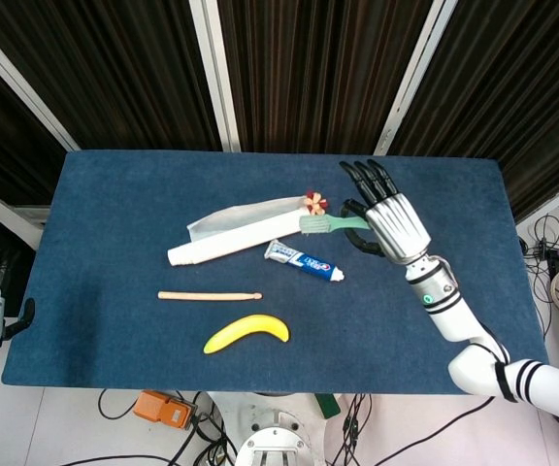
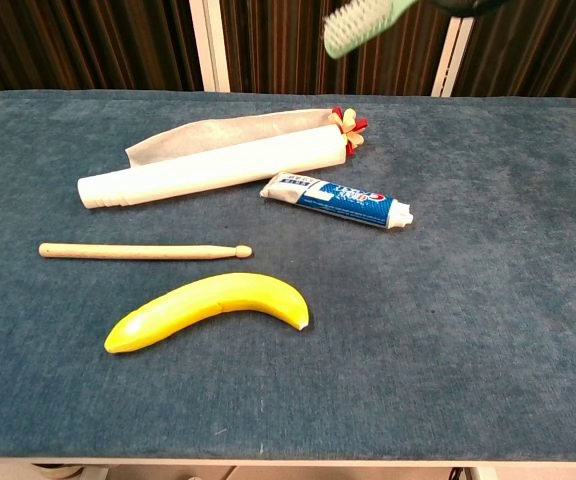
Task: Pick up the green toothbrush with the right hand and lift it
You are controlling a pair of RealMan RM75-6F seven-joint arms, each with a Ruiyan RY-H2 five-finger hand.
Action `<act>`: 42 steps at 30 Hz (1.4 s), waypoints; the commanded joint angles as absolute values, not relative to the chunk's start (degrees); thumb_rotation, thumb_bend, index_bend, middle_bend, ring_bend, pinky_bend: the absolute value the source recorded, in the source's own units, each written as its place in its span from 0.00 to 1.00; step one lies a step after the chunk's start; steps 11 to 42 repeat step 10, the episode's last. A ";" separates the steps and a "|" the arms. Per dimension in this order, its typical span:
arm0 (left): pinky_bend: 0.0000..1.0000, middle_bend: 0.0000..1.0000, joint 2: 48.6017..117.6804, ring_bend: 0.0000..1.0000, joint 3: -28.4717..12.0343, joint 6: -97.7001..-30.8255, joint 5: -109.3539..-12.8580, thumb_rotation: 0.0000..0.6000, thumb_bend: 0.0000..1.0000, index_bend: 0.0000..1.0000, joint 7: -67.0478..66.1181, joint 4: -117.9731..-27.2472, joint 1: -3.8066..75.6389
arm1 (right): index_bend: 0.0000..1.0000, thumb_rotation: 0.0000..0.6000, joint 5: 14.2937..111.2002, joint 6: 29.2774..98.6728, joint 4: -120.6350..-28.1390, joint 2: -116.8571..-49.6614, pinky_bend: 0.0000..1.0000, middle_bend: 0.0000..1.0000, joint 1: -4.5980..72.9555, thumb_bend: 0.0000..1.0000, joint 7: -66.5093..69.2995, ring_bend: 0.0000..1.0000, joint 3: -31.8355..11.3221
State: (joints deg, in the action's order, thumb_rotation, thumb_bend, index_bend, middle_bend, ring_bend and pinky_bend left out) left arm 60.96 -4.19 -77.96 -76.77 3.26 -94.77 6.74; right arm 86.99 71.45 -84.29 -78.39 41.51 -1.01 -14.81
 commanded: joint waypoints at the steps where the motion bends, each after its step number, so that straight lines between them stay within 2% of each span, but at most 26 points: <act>1: 0.00 0.00 60.96 0.00 -4.19 -77.99 -76.75 1.00 0.44 0.07 3.24 -94.79 6.72 | 0.90 1.00 87.73 72.86 -86.55 -76.81 0.04 0.03 40.61 0.58 -0.37 0.02 -15.09; 10: 0.00 0.00 60.96 0.00 -4.22 -77.99 -76.62 1.00 0.44 0.07 3.03 -94.91 6.68 | 0.90 1.00 88.07 74.14 -88.70 -75.01 0.04 0.03 39.44 0.58 -1.50 0.02 -14.73; 42: 0.00 0.00 60.96 0.00 -4.22 -77.99 -76.62 1.00 0.44 0.07 3.03 -94.91 6.68 | 0.90 1.00 88.07 74.14 -88.70 -75.01 0.04 0.03 39.44 0.58 -1.50 0.02 -14.73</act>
